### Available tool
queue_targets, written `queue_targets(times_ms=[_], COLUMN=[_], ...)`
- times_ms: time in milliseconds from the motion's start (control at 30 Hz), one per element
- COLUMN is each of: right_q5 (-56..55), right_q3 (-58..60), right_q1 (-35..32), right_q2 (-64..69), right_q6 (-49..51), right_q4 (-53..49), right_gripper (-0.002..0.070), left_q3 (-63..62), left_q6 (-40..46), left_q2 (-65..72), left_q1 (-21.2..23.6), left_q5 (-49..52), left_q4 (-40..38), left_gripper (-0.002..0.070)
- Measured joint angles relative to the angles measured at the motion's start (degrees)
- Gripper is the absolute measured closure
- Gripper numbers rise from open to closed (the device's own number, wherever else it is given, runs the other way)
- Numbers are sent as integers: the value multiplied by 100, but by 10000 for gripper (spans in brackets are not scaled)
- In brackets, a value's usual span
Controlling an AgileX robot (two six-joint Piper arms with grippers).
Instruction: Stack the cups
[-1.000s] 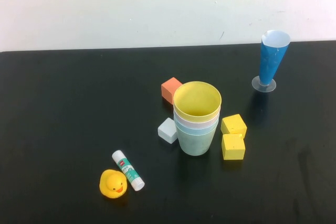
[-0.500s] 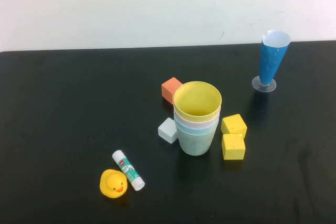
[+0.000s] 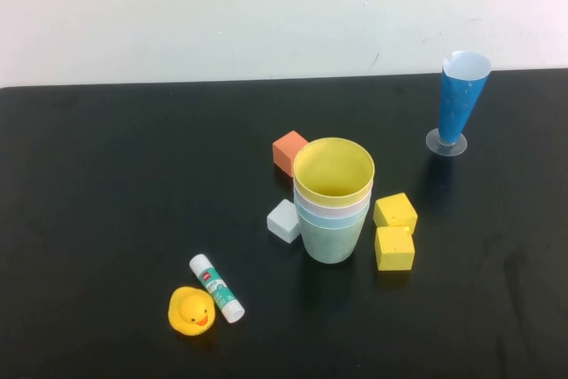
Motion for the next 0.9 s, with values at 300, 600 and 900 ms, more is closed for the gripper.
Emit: queue_targets(times_ms=[300, 600, 900], right_q5=[-4, -13, -13], right_q3=[0, 0, 0], right_q1=[0, 0, 0], right_q2=[0, 0, 0], right_q6=[0, 0, 0], right_q4=[0, 0, 0], right_gripper=[678, 678, 678], left_q3=[12, 12, 12], left_q6=[1432, 1723, 1860], left_q2=[0, 0, 0], left_q1=[879, 1206, 1228], left_q5=[-33, -44, -44], left_q4=[-1099, -1148, -1161], left_gripper=[675, 675, 675])
